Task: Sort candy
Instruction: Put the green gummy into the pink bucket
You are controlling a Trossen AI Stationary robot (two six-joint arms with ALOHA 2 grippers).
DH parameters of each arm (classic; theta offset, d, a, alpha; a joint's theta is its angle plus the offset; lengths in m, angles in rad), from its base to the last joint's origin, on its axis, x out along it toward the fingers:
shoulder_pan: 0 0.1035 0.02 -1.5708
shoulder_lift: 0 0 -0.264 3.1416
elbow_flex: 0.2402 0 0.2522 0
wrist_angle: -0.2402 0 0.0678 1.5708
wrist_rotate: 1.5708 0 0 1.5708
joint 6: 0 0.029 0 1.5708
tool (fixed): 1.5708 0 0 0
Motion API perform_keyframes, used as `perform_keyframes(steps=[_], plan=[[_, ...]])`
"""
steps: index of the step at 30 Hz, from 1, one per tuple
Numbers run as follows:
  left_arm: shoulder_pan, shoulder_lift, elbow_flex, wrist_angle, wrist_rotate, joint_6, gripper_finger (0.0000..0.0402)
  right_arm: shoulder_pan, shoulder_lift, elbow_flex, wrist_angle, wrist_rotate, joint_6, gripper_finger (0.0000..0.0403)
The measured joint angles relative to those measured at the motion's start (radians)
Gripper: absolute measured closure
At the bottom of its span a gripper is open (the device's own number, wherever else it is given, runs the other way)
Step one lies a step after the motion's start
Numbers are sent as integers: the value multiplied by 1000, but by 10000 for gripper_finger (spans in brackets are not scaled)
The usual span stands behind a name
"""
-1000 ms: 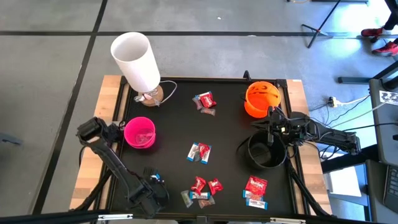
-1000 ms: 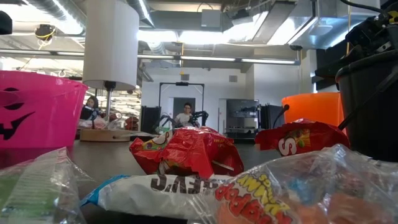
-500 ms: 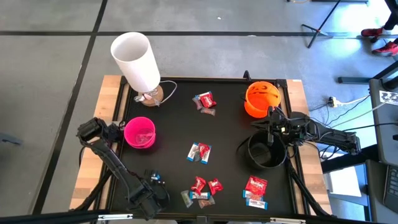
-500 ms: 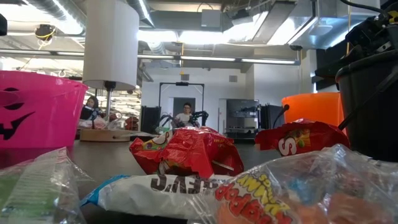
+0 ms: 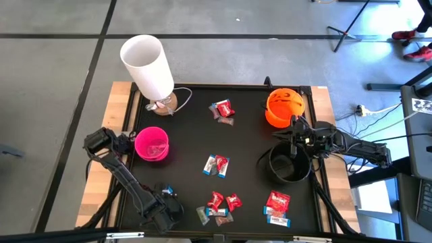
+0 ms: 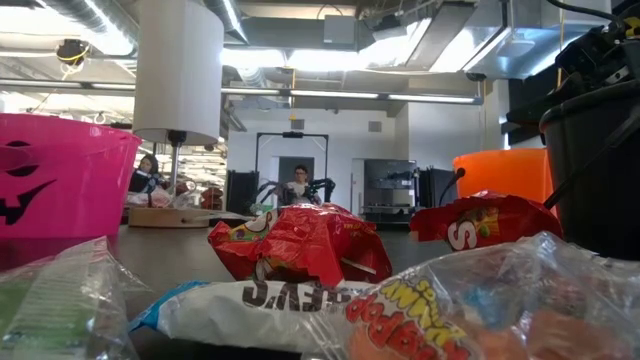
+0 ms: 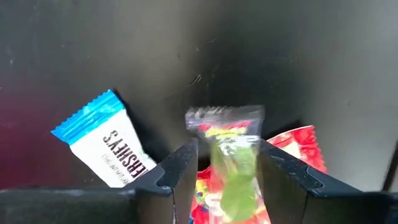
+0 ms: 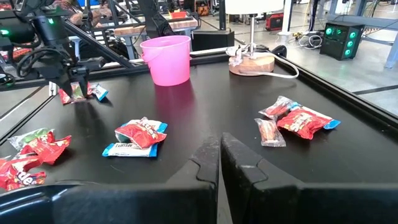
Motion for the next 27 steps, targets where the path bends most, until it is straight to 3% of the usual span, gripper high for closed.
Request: perform_keyframes(steps=[12,16,23,27], plan=[[0,-3,0,-33,-2,3,386,0,0,0,0,0,0,386],[6,-35,4,-39,-10,3,394,0,0,0,0,0,0,386],[11,-157,64,-94,-167,20,394,0,0,0,0,0,0,386],[8,-261,112,-190,-323,47,397,0,0,0,0,0,0,386]])
